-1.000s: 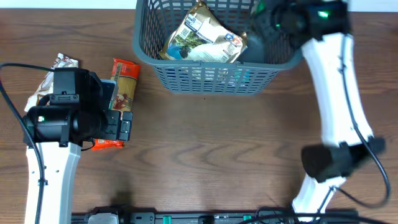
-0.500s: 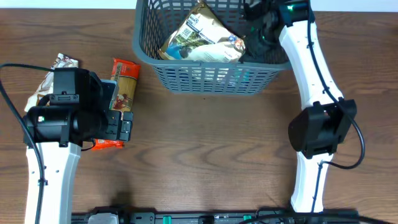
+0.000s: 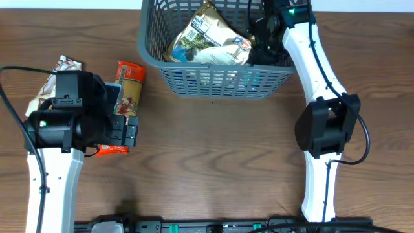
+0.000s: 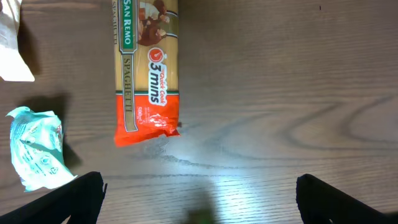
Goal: Pack container
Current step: 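Lift the jar with right gripper and place it in basket, then move left gripper to the San Remo spaghetti packet and grasp it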
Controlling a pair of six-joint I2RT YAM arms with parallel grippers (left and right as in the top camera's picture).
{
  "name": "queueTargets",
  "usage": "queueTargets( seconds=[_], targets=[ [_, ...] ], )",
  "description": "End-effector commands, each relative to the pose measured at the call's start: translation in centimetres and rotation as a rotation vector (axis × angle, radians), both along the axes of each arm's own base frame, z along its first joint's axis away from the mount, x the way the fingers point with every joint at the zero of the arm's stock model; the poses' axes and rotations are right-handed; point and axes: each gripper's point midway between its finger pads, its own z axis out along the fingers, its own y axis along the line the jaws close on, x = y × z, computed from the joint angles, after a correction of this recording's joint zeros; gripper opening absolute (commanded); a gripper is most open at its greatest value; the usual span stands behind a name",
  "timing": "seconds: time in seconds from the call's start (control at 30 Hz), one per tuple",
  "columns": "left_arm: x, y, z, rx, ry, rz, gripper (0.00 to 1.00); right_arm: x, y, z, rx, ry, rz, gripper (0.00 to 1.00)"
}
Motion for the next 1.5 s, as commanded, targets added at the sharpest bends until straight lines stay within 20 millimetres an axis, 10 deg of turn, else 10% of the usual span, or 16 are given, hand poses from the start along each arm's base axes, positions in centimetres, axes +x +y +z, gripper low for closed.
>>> queueTargets(
  seconds=[0.0, 0.1, 0.37, 0.7, 0.97, 1.2, 1.47],
  targets=[
    [0.2, -0.2, 0.5, -0.003, -0.013, -0.001, 0.99, 0.4, -0.4, 0.7, -0.007, -0.022, -0.02, 0.8],
    [0.2, -0.2, 0.5, -0.004, -0.013, -0.001, 0.99, 0.5, -0.4, 1.2, -0.004, -0.035, -0.025, 0.99],
    [0.2, -0.2, 0.5, -0.004, -0.014, -0.001, 0.98, 1.9, -0.6, 5.5, 0.009, -0.154, -0.081, 0.99],
    [0.2, -0.2, 0.5, -0.004, -0.014, -0.001, 0.99, 2.3, -1.5, 22.5, 0.142, -0.558, -0.192, 0.99],
    [0.2, -0.2, 0.5, -0.004, -0.013, -0.001, 0.98, -2.2, -9.8, 31.4, 0.266, -0.748, -0.568, 0.99],
    [0.3, -0.2, 1.4, -0.008, -0.037, 0.011, 0.98, -11.5, -21.3, 30.8, 0.234, -0.661, -1.14, 0.99],
    [2.2, -0.1, 7.5, -0.001, -0.121, -0.005, 0.98, -13.2, -23.1, 28.0, 0.243, -0.513, -1.133, 0.99]
  ],
)
